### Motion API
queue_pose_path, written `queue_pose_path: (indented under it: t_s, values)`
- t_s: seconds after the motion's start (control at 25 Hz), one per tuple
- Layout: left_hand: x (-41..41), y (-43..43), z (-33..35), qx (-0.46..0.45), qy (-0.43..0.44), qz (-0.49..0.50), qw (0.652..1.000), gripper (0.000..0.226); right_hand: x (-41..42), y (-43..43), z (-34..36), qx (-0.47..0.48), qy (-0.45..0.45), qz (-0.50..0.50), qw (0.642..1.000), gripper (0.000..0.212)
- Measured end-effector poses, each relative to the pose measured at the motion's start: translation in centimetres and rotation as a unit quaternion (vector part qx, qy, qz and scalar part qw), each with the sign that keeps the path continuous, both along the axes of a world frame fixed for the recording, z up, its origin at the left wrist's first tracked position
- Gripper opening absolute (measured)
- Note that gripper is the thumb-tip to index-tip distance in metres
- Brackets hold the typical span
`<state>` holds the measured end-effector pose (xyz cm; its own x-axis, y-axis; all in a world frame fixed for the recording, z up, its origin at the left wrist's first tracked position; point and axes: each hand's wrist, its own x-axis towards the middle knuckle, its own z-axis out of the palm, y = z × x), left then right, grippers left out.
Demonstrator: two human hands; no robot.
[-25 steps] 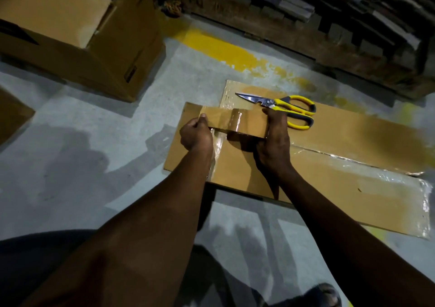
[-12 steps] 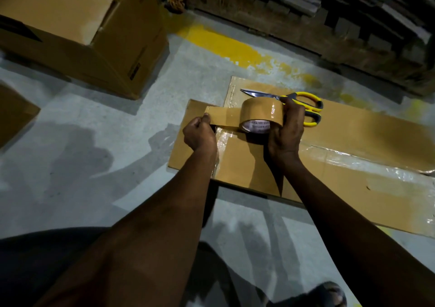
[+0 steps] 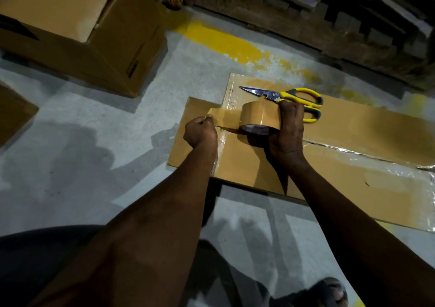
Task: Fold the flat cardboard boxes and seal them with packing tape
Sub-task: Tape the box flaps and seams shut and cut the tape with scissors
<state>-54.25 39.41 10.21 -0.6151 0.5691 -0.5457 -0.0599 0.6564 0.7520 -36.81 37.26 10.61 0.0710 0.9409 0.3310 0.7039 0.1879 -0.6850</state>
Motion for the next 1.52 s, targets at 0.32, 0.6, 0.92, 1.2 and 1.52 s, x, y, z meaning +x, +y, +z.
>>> queue_pose_path:
  t_s: [0.32,0.6,0.92,1.2,1.52]
  values:
    - [-1.4,-0.2,-1.7,-0.137,-0.036,-0.084,0.986,0.049,0.0,-0.5,0.3,-0.002,-0.024,0.004,1.0,0.052]
    - [0.0,-3.0,0.0,0.059,0.388,-0.542,0.743,0.075,0.7,-0.4,-0.3,0.002,-0.033,0.016,0.999,0.06]
    - [1.0,-2.8,-0.8,-0.016,0.479,-0.593,0.647,0.088,4.1,-0.7,2.2,-0.036,-0.297,0.014,0.954,0.06]
    - [8.1,-4.3,-0.4,0.026,0.461,-0.616,0.638,0.085,9.7,-2.6,1.9,-0.106,-0.205,-0.013,0.973,0.072]
    - [9.6,-4.8,-1.2,0.028,0.469,-0.613,0.635,0.09,13.3,-3.7,2.6,-0.108,-0.299,-0.036,0.947,0.08]
